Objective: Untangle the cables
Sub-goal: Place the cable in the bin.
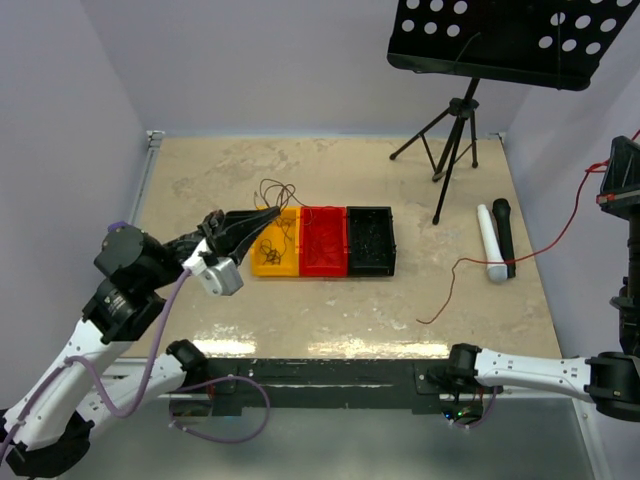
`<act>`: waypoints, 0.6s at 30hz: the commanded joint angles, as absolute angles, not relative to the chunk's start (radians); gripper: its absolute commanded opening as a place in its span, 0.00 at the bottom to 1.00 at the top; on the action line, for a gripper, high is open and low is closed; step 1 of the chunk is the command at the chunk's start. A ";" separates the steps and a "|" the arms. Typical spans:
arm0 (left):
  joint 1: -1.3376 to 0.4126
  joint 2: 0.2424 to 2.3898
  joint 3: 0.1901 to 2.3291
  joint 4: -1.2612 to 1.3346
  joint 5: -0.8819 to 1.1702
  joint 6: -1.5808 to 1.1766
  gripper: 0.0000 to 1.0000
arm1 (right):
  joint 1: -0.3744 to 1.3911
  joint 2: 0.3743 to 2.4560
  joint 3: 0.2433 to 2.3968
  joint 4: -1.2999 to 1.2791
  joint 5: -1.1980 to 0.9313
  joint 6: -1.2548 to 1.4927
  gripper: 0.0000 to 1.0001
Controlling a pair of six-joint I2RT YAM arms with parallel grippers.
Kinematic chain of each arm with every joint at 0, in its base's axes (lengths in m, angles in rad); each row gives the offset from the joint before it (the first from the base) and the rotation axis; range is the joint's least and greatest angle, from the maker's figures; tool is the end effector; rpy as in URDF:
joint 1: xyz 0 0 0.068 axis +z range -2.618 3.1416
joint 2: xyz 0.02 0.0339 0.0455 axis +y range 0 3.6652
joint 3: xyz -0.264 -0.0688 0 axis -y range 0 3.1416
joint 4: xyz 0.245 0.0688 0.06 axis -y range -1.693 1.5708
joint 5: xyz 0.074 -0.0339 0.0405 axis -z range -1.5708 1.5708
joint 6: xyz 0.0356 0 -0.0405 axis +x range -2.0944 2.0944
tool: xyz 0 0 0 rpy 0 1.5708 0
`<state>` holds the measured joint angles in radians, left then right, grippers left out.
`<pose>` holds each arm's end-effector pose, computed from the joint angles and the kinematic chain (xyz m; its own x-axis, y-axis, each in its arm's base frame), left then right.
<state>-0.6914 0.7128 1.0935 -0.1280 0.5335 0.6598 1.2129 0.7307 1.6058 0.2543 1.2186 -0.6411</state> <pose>0.0861 -0.0948 0.4590 0.7212 0.0882 -0.6871 0.6154 0.3737 0.6940 0.0212 -0.0387 0.5942 0.3631 0.3818 -0.8499 0.0431 0.9043 0.4246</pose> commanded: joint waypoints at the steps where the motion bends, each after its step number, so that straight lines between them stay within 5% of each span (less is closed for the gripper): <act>1: -0.689 0.690 0.990 -0.043 0.465 0.754 0.00 | 1.229 0.710 1.612 0.247 1.227 -0.630 0.00; 9: -0.611 0.661 0.680 0.236 0.324 0.773 0.00 | 1.230 0.703 1.623 0.232 1.229 -0.638 0.00; 18: -0.581 0.750 0.874 0.229 0.486 0.606 0.00 | 1.232 0.680 1.618 0.222 1.243 -0.638 0.00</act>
<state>-0.5850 0.7338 0.7368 0.1375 0.3904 0.7052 1.2137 0.7105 1.6058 0.2279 1.2224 -0.6384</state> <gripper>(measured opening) 0.021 0.023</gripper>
